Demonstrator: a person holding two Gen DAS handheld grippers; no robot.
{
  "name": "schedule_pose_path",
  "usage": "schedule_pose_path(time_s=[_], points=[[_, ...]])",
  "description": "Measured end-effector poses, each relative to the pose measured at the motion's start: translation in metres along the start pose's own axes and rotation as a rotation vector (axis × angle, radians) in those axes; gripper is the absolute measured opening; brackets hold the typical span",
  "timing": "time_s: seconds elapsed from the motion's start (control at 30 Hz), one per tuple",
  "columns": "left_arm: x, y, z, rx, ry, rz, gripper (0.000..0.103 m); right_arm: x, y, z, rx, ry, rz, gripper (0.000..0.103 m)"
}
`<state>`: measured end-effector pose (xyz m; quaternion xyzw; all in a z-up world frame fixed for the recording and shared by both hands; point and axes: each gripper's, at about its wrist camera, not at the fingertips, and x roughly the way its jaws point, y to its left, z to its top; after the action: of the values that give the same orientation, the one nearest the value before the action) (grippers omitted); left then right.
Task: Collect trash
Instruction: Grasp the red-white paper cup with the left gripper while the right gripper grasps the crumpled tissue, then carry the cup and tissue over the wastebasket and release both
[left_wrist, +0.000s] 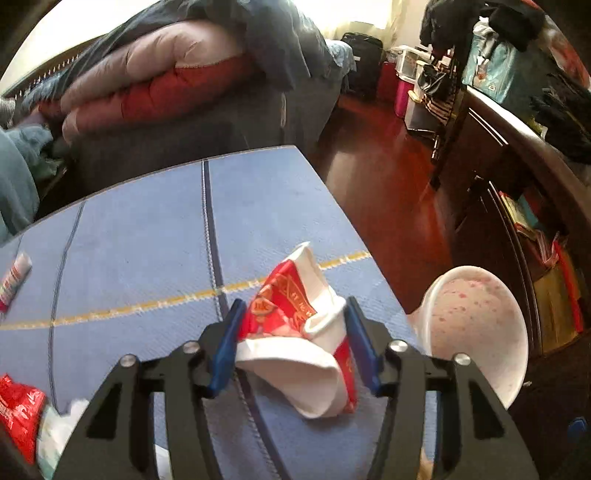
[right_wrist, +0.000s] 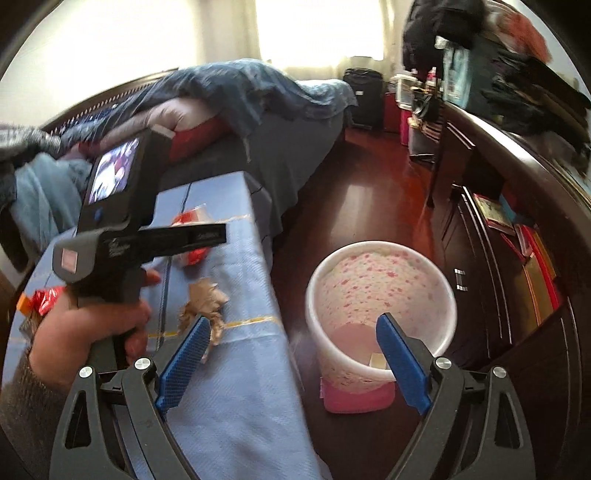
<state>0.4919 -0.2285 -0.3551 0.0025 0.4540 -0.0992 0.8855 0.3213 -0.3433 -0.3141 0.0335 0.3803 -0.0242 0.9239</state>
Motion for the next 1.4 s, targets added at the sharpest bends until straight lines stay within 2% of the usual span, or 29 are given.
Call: schedule_pose_path(time_s=[0.07, 0.1, 0.33, 0.43, 0.5, 0.53, 0.57, 0.6, 0.67, 0.87, 1.13, 1.4], points=[[-0.003, 0.012, -0.001, -0.052, 0.007, -0.061, 0.053, 0.005, 0.010, 0.001, -0.022, 0.014, 0.011, 0.091], [-0.007, 0.013, -0.003, -0.066, 0.005, -0.066, 0.053, 0.009, 0.016, 0.001, -0.033, 0.018, 0.015, 0.091], [-0.070, 0.042, -0.002, -0.072, -0.147, -0.009, 0.053, 0.046, 0.053, 0.008, -0.087, 0.093, 0.050, 0.090], [-0.091, 0.059, -0.003, -0.076, -0.179, 0.018, 0.054, 0.061, 0.065, 0.007, -0.098, 0.134, 0.046, 0.083], [-0.103, 0.071, -0.005, -0.090, -0.191, 0.031, 0.054, 0.071, 0.070, 0.005, -0.095, 0.179, 0.035, 0.069], [-0.106, 0.075, -0.006, -0.097, -0.194, 0.031, 0.054, 0.072, 0.073, 0.004, -0.101, 0.179, 0.023, 0.067], [-0.111, 0.080, -0.007, -0.104, -0.197, 0.031, 0.054, 0.071, 0.077, 0.003, -0.112, 0.172, 0.006, 0.060], [-0.117, 0.085, -0.009, -0.110, -0.201, 0.033, 0.054, 0.069, 0.079, 0.002, -0.112, 0.171, 0.015, 0.043], [-0.128, 0.091, -0.013, -0.116, -0.213, 0.035, 0.054, 0.065, 0.082, 0.002, -0.110, 0.178, 0.025, 0.022], [-0.167, 0.096, -0.025, -0.108, -0.264, 0.037, 0.054, 0.039, 0.081, -0.003, -0.091, 0.151, 0.025, 0.022], [-0.218, 0.086, -0.039, -0.087, -0.324, 0.002, 0.054, -0.010, 0.076, -0.002, -0.069, 0.092, 0.048, 0.022], [-0.255, 0.051, -0.043, -0.022, -0.379, -0.055, 0.054, -0.046, 0.058, 0.002, -0.040, 0.026, 0.027, 0.024]])
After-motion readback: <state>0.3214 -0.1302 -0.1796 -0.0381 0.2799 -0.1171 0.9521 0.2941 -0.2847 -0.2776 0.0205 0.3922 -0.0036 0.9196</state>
